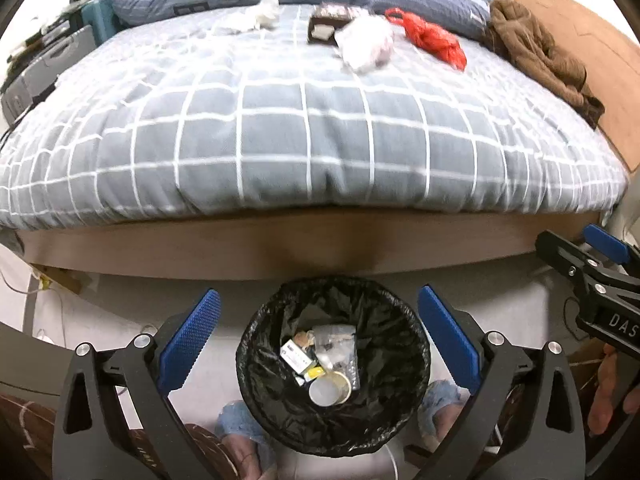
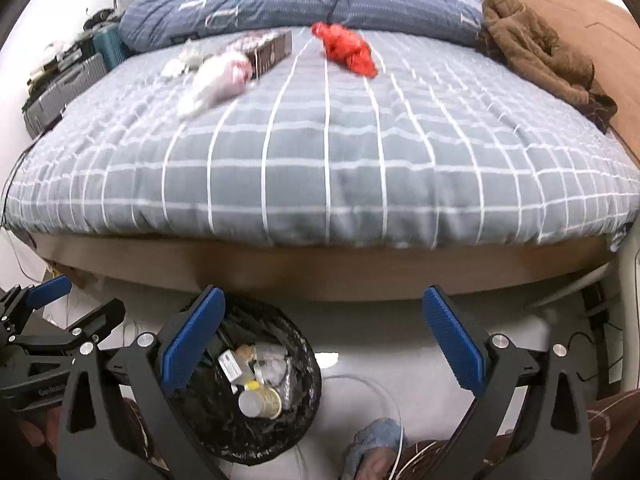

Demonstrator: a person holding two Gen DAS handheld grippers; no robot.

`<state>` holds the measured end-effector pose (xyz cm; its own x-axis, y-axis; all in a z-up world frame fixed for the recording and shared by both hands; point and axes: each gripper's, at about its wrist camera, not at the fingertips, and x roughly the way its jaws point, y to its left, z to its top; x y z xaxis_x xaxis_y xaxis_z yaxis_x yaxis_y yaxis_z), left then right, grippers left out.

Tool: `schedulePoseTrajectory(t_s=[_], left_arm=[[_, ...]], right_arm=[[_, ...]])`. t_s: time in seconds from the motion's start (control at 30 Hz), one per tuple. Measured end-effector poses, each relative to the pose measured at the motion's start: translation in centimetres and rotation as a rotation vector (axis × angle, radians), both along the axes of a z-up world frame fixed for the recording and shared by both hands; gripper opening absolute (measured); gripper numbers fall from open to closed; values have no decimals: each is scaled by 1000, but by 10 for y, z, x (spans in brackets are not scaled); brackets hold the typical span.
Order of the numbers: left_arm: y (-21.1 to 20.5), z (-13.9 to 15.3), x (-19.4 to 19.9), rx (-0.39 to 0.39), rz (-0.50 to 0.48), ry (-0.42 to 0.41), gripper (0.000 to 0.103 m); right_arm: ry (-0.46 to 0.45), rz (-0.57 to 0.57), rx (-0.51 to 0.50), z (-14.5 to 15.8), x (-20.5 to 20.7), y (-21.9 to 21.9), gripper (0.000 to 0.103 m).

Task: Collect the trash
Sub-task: 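Move both tools back over the bed toward the chocolate box and red bag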

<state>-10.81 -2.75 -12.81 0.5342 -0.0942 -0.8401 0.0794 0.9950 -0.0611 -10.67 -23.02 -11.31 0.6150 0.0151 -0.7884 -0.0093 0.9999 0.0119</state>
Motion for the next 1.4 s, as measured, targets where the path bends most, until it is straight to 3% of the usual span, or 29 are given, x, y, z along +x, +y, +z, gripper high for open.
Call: schedulePoseTrajectory(t_s=[0.23, 0.7, 1.4], left_arm=[[-4, 33, 14, -13, -2, -59, 97], [-10, 65, 55, -21, -4, -112, 97], [-26, 73, 160, -13, -20, -127, 97]], right_arm=[[-65, -4, -3, 28, 7, -7, 95], [-141, 15, 6, 63, 45, -23, 95], [-139, 28, -21, 65, 145, -33, 95]])
